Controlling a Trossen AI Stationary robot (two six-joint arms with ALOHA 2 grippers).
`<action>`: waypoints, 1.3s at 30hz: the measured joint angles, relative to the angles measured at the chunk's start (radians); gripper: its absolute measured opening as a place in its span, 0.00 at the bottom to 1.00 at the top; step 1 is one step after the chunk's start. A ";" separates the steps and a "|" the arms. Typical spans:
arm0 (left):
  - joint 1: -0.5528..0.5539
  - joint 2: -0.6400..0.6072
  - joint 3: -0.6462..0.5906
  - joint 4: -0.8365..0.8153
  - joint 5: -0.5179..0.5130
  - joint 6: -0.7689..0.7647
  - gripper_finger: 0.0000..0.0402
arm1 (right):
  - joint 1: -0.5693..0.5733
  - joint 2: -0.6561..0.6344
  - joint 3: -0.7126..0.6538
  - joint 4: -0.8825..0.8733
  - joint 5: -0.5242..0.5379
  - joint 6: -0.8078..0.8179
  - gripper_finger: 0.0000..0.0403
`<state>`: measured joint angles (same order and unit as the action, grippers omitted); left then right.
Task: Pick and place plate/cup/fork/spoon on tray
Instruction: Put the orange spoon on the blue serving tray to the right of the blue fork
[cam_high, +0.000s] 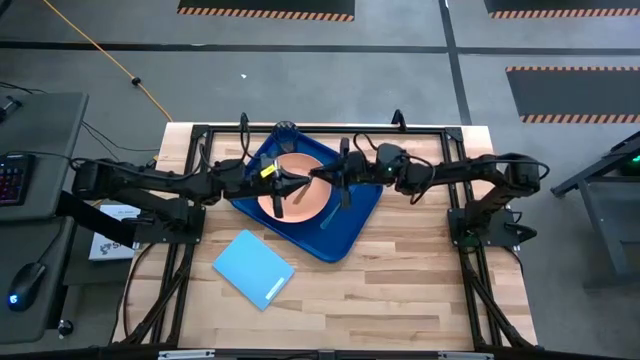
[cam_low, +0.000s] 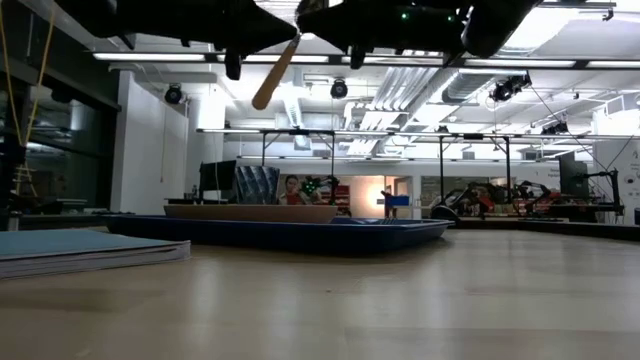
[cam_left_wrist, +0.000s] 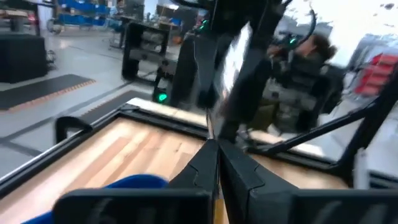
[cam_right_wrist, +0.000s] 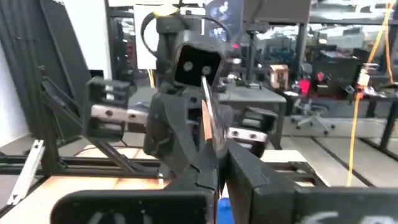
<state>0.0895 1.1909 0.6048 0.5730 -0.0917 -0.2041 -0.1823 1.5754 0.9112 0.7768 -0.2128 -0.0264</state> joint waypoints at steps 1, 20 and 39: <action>0.000 -0.008 0.000 -0.022 -0.018 0.008 0.02 | -0.005 -0.014 0.000 -0.023 -0.001 0.001 0.01; -0.018 -0.265 -0.073 -0.204 -0.278 0.120 0.22 | 0.014 -0.323 -0.328 -0.378 0.299 0.226 0.00; -0.034 -0.293 -0.075 -0.194 -0.227 0.104 0.22 | 0.116 -0.073 -0.623 0.072 0.589 0.908 0.00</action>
<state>0.0559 0.8982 0.5301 0.3788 -0.3183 -0.1001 -0.0665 1.5021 0.2880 0.8484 0.3765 0.8812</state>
